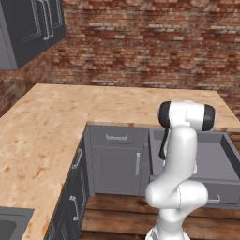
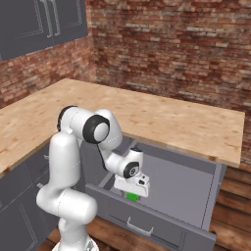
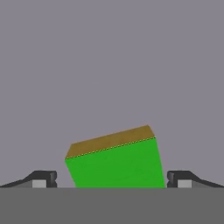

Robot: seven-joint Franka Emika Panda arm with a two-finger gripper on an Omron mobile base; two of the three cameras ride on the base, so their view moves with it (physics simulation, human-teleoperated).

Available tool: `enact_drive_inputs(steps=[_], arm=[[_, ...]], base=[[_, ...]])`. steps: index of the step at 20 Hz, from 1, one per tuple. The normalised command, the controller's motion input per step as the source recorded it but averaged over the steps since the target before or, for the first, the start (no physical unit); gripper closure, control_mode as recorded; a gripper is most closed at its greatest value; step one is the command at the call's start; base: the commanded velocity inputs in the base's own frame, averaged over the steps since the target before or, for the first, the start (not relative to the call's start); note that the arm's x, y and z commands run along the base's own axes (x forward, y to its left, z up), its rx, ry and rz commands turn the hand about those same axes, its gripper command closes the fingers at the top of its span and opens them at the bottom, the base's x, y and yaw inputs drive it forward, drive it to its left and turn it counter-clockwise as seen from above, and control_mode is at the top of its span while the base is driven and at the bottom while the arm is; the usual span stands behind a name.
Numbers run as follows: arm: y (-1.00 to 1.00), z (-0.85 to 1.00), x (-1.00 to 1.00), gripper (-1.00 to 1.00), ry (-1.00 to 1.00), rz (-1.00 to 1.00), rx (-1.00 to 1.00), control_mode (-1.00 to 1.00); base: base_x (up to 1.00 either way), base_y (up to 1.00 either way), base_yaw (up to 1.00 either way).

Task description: Restock the sink supplies by placing the sponge and soap dispenser on the counter and next to the sink. Make sure the soap dispenser is upright.

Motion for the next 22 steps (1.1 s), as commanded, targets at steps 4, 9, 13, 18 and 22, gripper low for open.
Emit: enact_drive_inputs(steps=[4,9,13,18,22], arm=[[-0.12,-0.13,0.00,-1.00,-0.03,0.00,0.00,-1.00],[-0.18,-0.16,0.00,-1.00,-0.05,0.00,0.00,-1.00],[-0.02,-0.22,-0.01,-1.00,-0.02,0.00,0.00,-1.00],[0.00,-0.17,0.00,-1.00,0.00,0.00,-0.01,-1.00],[0.00,-0.11,0.00,1.00,0.00,0.00,-0.01,-1.00]], base=[[0.00,0.00,0.00],[0.00,0.00,0.00],[0.00,0.00,0.00],[0.00,0.00,0.00],[0.00,0.00,0.00]])
